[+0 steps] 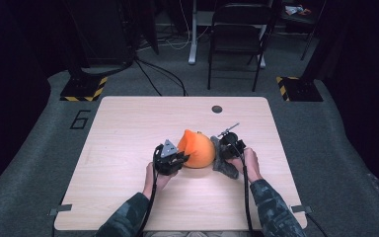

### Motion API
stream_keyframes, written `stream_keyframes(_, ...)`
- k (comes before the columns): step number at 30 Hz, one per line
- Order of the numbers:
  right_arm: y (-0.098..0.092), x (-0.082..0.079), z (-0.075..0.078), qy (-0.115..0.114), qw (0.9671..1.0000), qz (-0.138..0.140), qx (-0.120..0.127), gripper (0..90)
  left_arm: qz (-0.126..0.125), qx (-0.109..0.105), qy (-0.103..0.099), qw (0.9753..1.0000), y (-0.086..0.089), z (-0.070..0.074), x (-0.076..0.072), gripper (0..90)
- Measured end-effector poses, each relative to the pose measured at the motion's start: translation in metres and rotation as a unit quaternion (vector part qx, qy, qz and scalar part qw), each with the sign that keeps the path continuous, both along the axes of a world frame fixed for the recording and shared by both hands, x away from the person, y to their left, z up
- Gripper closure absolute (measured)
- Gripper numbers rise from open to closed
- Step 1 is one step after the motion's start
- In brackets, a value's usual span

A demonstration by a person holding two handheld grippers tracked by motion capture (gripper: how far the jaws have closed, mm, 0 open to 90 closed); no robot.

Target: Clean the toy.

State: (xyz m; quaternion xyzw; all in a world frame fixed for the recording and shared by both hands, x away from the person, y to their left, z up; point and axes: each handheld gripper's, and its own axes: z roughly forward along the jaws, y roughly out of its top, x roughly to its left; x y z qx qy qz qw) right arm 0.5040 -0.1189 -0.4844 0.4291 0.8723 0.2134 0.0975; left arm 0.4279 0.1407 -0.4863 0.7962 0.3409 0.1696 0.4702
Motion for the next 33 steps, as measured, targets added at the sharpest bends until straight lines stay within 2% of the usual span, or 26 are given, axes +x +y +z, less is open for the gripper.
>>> stream_keyframes(5, 0.0, -0.003, 0.013, -0.02, 0.9997, 0.006, -0.011, 70.9, 0.005, -0.005, 0.0, 1.0, 0.002, -0.001, 0.002, 77.2)
stream_keyframes(6, -0.001, -0.003, 0.017, -0.022, 0.9997, 0.007, -0.005, 71.0, 0.006, -0.005, -0.001, 1.0, 0.002, -0.001, 0.002, 77.2)
stream_keyframes(9, -0.006, -0.007, 0.038, -0.045, 0.9988, 0.006, 0.018, 71.1, 0.003, -0.002, -0.001, 1.0, 0.002, 0.0, 0.001, 77.2)
stream_keyframes(11, -0.006, -0.011, 0.055, -0.066, 0.9968, 0.011, 0.044, 71.0, 0.005, -0.004, -0.001, 1.0, 0.001, 0.0, 0.001, 77.1)
stream_keyframes(13, -0.003, -0.018, 0.072, -0.075, 0.9946, 0.027, 0.066, 71.1, 0.003, -0.003, 0.002, 1.0, 0.001, 0.0, 0.001, 77.1)
stream_keyframes(15, 0.004, -0.026, 0.081, -0.083, 0.9926, 0.048, 0.074, 71.2, 0.006, -0.004, -0.003, 1.0, 0.001, 0.0, 0.002, 77.0)
stream_keyframes(18, 0.02, -0.03, 0.074, -0.072, 0.9933, 0.07, 0.057, 71.2, 0.004, -0.002, 0.0, 1.0, 0.001, 0.0, 0.001, 76.7)
stream_keyframes(20, 0.028, -0.029, 0.062, -0.07, 0.9944, 0.072, 0.033, 71.5, 0.005, -0.001, -0.003, 1.0, 0.0, 0.0, 0.001, 75.8)
stream_keyframes(21, 0.03, -0.028, 0.057, -0.072, 0.9945, 0.07, 0.029, 71.5, 0.005, -0.004, -0.002, 1.0, 0.0, 0.0, 0.001, 75.1)
stream_keyframes(24, 0.027, -0.026, 0.056, -0.074, 0.9942, 0.07, 0.034, 71.6, -0.002, -0.001, -0.004, 1.0, 0.001, 0.002, 0.002, 71.3)
stream_keyframes(28, 0.024, -0.024, 0.053, -0.077, 0.9943, 0.061, 0.04, 71.6, -0.007, 0.004, -0.006, 0.9999, 0.002, 0.005, 0.003, 60.0)
stream_keyframes(29, 0.023, -0.024, 0.052, -0.073, 0.9946, 0.059, 0.043, 71.6, -0.012, 0.01, -0.003, 0.9999, 0.002, 0.006, 0.002, 57.4)
stream_keyframes(31, 0.022, -0.023, 0.051, -0.074, 0.9947, 0.055, 0.046, 71.6, -0.014, 0.027, -0.011, 0.9995, 0.001, 0.007, 0.001, 49.6)
stream_keyframes(33, 0.022, -0.022, 0.051, -0.074, 0.9947, 0.055, 0.045, 71.6, -0.011, 0.034, -0.011, 0.9993, 0.002, 0.006, 0.001, 48.1)
